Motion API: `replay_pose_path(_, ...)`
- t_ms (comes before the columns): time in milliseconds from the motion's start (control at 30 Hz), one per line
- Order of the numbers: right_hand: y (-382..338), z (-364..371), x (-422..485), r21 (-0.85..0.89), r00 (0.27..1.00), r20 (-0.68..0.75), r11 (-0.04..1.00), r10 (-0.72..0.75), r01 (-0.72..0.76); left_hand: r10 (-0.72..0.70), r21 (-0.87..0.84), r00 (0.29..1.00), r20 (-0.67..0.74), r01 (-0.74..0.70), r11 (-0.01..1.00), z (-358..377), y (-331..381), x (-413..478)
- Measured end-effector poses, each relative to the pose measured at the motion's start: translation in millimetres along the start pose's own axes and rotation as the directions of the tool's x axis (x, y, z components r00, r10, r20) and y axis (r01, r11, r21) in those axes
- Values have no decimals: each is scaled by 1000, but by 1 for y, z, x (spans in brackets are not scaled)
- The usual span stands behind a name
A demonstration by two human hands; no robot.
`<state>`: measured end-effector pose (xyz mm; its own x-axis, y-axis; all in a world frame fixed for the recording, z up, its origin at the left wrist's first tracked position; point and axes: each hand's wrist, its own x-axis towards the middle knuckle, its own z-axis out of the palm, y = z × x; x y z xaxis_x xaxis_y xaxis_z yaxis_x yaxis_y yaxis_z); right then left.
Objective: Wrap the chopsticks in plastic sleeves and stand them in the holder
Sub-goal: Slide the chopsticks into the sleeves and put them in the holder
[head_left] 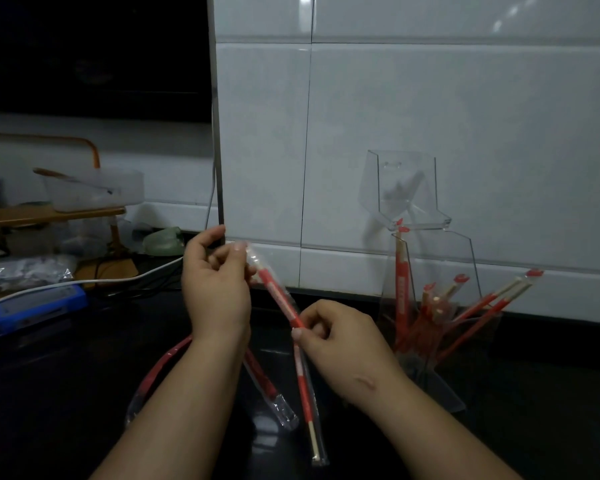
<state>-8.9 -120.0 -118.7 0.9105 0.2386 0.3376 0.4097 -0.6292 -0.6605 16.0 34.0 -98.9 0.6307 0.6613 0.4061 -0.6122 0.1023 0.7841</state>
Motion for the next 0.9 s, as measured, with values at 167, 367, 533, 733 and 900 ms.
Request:
replay_pose_path(167,4,-5,4,-60,993,-53,993,101,-104,-52,103,999,2,51,993,1,-4,3)
replay_pose_path(367,15,9,7,-303,942,162,923,294,-236,-115,139,993,-3,115,984,1,-2,0)
replay_pose_path(533,13,9,5,-320,915,234,915,329,-247,-133,152,991,8,130,980,1,-5,1)
replay_pose_path(733,5,19,7,-463,926,193,863,323,-205,-158,160,987,14,153,975,1,-6,2)
replay_pose_path(900,4,16,9,-468,924,189,857,333,-213,-187,174,982,21,181,968,1,-4,2)
